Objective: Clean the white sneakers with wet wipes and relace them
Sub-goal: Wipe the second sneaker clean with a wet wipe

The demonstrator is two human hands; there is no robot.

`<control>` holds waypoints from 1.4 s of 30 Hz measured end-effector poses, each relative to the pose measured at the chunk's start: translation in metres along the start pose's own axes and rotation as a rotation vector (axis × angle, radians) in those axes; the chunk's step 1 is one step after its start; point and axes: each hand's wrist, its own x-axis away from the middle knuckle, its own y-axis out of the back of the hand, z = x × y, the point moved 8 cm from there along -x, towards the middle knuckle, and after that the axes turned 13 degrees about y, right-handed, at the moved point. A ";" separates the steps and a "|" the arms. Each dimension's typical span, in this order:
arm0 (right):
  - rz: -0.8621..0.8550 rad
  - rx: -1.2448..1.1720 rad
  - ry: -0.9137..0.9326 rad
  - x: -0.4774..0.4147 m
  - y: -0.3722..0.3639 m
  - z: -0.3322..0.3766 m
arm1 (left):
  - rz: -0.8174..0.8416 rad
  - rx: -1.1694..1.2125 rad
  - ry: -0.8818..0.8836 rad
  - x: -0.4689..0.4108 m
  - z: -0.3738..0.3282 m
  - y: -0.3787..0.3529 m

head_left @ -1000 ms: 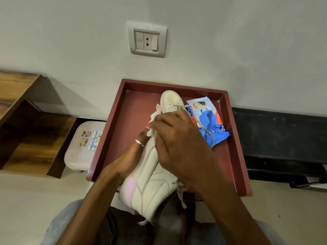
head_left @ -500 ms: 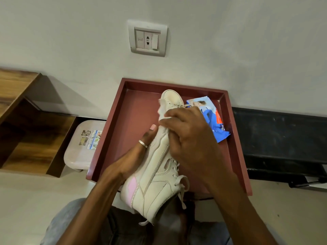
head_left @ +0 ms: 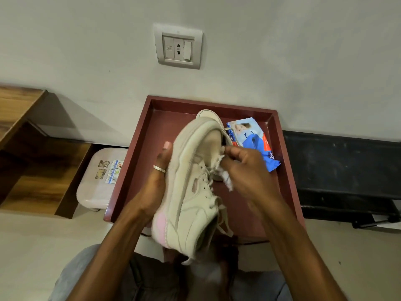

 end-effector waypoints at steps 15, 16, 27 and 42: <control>0.011 0.336 0.268 0.024 -0.012 0.049 | -0.158 0.209 -0.148 -0.019 -0.011 0.035; -0.015 0.410 0.342 0.031 -0.019 0.056 | -0.160 0.229 -0.146 -0.020 -0.009 0.036; -0.099 0.504 0.695 0.055 -0.040 0.068 | -0.391 0.627 -0.171 -0.018 -0.005 0.076; 0.177 -0.022 0.490 0.036 -0.031 0.054 | -0.104 0.716 -0.015 -0.027 -0.001 0.053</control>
